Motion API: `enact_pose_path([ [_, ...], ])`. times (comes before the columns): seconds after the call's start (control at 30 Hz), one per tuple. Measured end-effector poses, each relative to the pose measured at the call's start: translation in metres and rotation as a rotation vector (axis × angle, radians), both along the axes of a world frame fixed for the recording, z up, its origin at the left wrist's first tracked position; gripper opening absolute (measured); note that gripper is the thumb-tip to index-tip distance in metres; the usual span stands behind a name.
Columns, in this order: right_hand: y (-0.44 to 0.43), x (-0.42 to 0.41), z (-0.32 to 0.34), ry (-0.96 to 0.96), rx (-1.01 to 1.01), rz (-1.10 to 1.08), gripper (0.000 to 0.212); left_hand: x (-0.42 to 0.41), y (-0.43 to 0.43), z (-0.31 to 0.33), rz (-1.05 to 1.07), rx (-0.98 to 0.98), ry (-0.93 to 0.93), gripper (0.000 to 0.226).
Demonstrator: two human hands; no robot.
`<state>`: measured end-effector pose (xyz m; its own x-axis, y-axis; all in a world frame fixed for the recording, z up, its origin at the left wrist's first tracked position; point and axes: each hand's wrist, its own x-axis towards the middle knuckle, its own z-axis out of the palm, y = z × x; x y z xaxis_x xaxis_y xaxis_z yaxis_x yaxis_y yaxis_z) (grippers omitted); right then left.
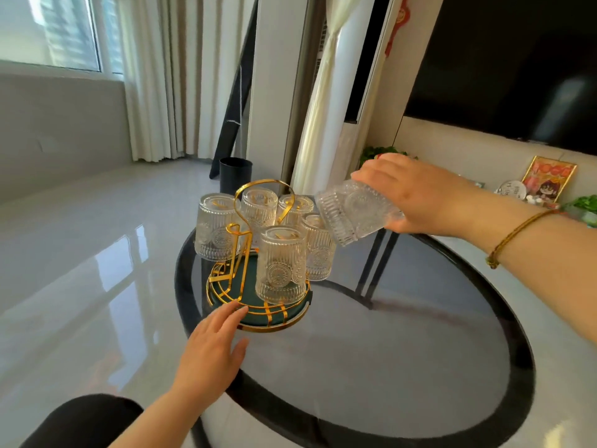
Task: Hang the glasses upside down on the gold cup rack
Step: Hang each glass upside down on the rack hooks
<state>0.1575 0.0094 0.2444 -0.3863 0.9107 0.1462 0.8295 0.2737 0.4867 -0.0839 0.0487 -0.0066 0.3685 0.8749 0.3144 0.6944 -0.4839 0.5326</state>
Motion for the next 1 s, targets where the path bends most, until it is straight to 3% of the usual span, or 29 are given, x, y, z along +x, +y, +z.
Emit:
enact_pose_path([
  [0.2,0.03,-0.044,0.007,0.039,-0.035,0.073,0.074,-0.011,0.025,-0.01,0.016,-0.051,0.129,0.064],
  [0.6,0.073,-0.111,0.01,0.033,-0.2,0.009,0.079,-0.013,0.03,-0.024,0.025,-0.045,0.063,0.063],
  [0.83,0.092,-0.142,0.008,-0.077,-0.281,-0.033,0.077,-0.016,0.032,-0.029,0.012,-0.027,0.064,0.062],
  [1.0,0.103,-0.156,0.003,-0.028,-0.398,-0.094,0.075,-0.017,0.034,-0.032,-0.001,-0.019,0.057,0.061],
])
